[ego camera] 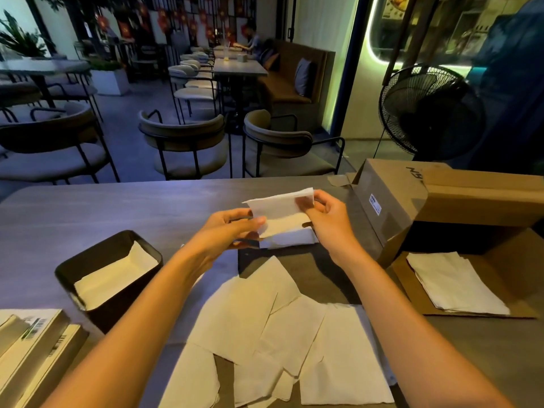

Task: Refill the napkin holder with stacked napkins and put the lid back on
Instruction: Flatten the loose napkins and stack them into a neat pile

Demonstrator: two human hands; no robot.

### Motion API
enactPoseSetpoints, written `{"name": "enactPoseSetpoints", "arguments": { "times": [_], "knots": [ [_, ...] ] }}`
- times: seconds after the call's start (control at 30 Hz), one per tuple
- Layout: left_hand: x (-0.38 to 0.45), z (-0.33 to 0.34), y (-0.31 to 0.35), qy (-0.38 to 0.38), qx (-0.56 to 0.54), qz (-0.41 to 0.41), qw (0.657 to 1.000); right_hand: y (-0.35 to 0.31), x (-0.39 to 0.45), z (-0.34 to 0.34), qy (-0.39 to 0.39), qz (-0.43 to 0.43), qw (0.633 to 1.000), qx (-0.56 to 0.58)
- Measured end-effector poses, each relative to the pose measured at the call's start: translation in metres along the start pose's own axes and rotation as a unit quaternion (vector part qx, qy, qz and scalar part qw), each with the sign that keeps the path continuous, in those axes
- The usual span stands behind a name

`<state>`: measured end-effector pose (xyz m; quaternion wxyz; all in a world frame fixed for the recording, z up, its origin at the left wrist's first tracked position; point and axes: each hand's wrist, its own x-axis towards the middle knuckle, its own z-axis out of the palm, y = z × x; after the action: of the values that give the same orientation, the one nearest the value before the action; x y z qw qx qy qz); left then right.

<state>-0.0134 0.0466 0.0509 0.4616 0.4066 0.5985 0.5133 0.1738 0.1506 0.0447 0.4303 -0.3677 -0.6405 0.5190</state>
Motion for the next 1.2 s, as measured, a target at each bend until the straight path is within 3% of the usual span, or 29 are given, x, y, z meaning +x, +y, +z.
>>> {"name": "enactPoseSetpoints", "arguments": {
  "times": [0.33, 0.77, 1.2],
  "knots": [
    [0.065, 0.02, -0.028, 0.158, 0.15, 0.045, 0.975, 0.046, 0.027, -0.003, 0.024, 0.048, 0.99, -0.13],
    [0.08, 0.022, -0.063, 0.156, 0.3, 0.108, 0.935, 0.064, 0.033, -0.01, 0.077, 0.029, 0.965, -0.25],
    [0.074, 0.017, -0.059, 0.156, 0.326, 0.124, 0.924, 0.075, 0.039, -0.008, 0.076, 0.016, 0.96, -0.269]
  ]
}}
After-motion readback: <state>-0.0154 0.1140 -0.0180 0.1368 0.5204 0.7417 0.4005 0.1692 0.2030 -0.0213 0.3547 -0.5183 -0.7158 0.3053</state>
